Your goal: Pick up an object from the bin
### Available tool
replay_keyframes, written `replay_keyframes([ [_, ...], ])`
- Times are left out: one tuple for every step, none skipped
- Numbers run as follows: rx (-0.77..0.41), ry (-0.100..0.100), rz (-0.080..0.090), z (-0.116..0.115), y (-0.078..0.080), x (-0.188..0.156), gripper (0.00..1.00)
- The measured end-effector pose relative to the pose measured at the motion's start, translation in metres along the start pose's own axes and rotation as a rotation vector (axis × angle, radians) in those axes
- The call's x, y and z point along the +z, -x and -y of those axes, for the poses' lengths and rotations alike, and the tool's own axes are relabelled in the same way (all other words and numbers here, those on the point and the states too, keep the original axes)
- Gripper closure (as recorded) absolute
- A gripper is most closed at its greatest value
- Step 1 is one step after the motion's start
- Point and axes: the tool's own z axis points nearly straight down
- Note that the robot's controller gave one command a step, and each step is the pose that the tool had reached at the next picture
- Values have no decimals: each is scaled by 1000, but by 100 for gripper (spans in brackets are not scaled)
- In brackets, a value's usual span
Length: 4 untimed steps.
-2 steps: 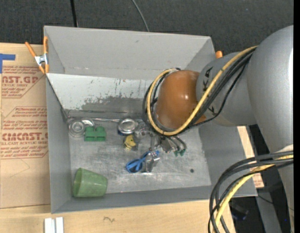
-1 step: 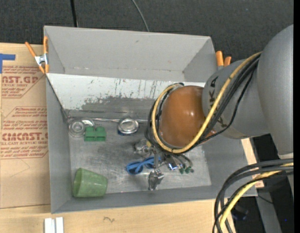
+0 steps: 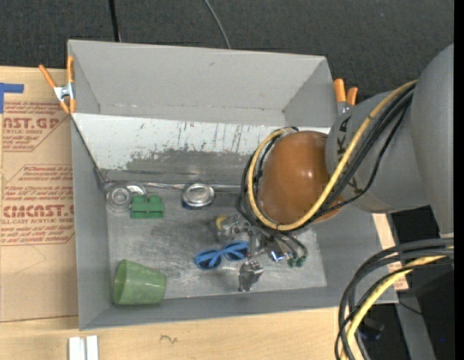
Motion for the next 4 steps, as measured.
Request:
replay_keyframes([
  [-23, 4, 11, -12, 18, 28, 0],
  [-23, 1, 5, -13, 20, 27, 0],
  [-24, 1, -3, -13, 19, 26, 100],
  [-23, 1, -1, -13, 19, 24, 100],
])
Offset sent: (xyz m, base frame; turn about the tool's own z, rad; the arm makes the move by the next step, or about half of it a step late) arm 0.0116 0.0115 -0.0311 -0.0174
